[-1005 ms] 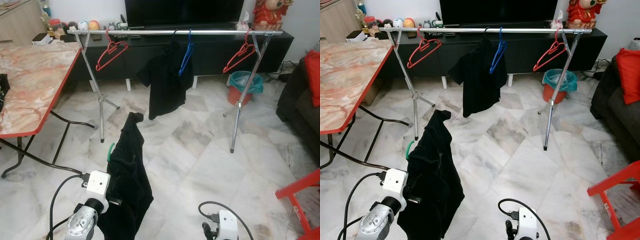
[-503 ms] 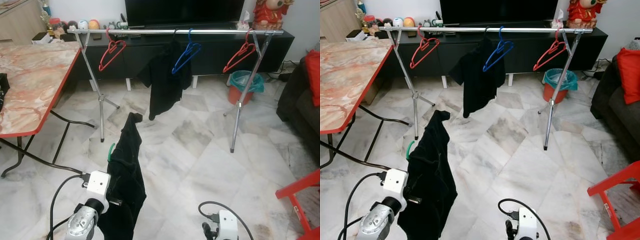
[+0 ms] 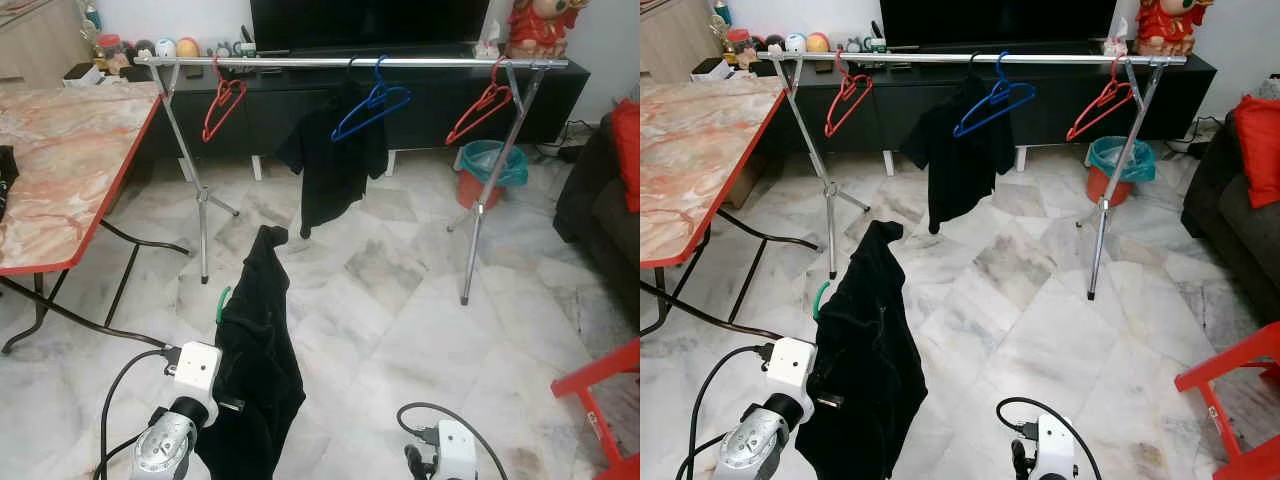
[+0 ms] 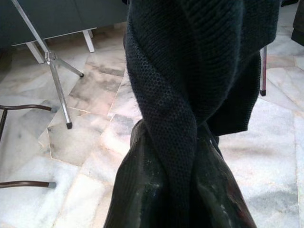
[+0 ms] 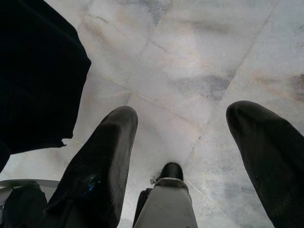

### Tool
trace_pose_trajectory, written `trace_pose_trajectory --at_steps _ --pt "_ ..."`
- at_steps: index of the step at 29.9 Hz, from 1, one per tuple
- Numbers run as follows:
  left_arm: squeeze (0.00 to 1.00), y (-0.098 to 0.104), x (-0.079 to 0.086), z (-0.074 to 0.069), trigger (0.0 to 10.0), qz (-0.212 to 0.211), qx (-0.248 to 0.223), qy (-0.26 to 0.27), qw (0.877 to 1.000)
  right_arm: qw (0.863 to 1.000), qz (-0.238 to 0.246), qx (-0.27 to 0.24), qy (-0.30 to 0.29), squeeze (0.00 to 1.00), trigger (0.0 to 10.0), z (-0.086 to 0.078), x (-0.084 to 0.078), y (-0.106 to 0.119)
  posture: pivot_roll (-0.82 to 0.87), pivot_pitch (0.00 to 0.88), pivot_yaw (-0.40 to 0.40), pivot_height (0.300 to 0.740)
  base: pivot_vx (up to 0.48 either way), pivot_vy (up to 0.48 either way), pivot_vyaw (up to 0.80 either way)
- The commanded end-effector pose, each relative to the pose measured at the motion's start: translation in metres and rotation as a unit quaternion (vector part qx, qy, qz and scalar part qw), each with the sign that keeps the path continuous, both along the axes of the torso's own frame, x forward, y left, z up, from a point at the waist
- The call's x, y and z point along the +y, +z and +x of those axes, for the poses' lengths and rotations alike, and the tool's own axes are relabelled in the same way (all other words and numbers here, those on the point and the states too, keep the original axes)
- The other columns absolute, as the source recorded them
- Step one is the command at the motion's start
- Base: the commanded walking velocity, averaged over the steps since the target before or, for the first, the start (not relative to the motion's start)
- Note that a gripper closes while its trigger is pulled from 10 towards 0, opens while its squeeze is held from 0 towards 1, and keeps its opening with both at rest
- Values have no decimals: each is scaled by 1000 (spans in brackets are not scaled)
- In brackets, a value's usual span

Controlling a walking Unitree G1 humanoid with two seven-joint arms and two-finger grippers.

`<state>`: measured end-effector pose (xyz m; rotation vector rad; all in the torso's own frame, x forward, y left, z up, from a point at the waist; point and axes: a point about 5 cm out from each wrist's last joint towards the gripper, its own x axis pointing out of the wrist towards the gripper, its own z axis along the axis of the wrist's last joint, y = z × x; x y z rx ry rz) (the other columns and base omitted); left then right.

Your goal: Hang hanger

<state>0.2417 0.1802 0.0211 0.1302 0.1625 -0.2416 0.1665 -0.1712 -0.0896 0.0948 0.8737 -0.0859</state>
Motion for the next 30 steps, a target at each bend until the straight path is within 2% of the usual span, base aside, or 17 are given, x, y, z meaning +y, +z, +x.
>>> trace_pose_trajectory --at_steps 1,7,14,19,24,26,29,30 --pt "0 10 1 5 10000 -4 -21 5 1000 1000 -1 -6 4 0 10000 1 1 1 -38 0 25 740 0 0 0" --pt "0 10 1 6 10000 -5 -22 4 1000 1000 -2 -14 8 0 10000 3 1 2 -40 0 22 740 0 0 0" --pt "0 16 4 11 10000 -5 -26 -1 1000 997 -28 -44 59 0 10000 10 1 7 -38 0 21 740 0 0 0" --pt "0 22 4 18 10000 6 -21 -33 999 993 -41 -69 92 0 10000 17 4 12 -29 0 21 740 0 0 0" --pt "0 29 2 19 10000 9 -7 -76 997 974 -79 -95 188 0 10000 24 7 18 -26 0 16 740 0 0 0" --pt "0 33 1 19 10000 20 7 -114 993 963 -86 -110 230 0 10000 28 11 21 -29 0 18 740 0 0 0" --pt "0 36 2 21 10000 25 15 -131 991 956 -88 -118 252 0 10000 31 13 23 -34 0 20 740 0 0 0" --pt "0 38 3 22 10000 30 17 -140 990 947 -97 -148 266 0 10000 56 8 39 -33 0 21 740 0 0 0"
